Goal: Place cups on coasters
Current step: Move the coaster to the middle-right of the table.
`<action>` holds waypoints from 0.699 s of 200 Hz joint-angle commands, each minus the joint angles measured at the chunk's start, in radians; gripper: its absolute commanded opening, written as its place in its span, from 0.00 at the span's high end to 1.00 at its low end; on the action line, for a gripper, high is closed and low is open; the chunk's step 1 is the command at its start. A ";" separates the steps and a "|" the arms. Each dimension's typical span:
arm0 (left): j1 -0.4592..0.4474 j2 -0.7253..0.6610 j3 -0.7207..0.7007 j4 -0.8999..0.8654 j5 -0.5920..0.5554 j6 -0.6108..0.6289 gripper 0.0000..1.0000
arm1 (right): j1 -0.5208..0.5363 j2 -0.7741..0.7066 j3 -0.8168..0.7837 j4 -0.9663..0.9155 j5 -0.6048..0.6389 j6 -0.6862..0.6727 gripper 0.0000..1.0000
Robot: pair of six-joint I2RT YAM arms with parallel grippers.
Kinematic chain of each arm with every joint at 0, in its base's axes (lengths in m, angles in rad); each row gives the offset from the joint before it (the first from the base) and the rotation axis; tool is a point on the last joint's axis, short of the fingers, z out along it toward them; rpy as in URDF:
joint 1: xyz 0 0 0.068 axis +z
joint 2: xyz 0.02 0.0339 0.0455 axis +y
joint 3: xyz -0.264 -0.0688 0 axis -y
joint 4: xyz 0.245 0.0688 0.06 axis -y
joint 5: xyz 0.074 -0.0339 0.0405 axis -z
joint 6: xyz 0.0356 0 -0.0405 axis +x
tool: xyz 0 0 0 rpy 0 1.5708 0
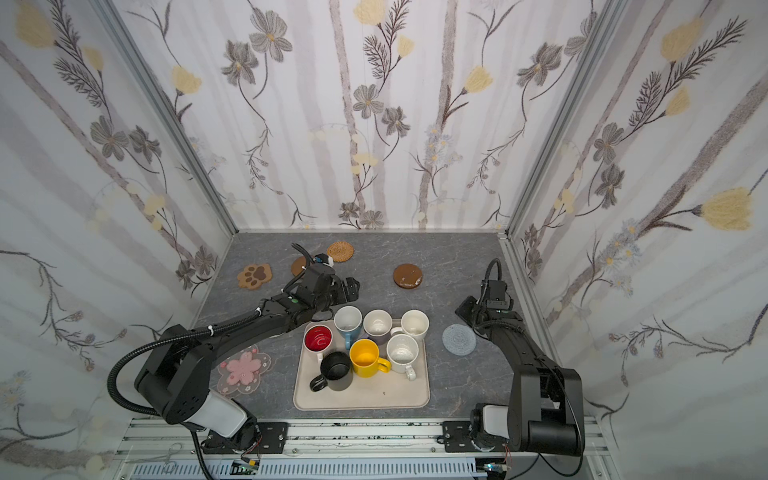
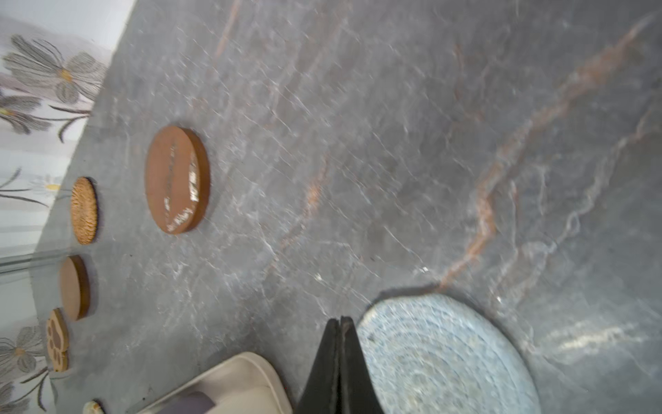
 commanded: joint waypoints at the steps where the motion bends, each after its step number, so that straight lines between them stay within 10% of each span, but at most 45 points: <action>1: 0.000 -0.005 0.006 0.016 -0.016 0.003 0.00 | 0.012 -0.050 -0.069 -0.007 0.022 -0.012 1.00; 140: -0.025 -0.056 -0.033 0.021 -0.035 0.011 0.00 | 0.034 0.093 -0.109 0.126 0.017 0.052 1.00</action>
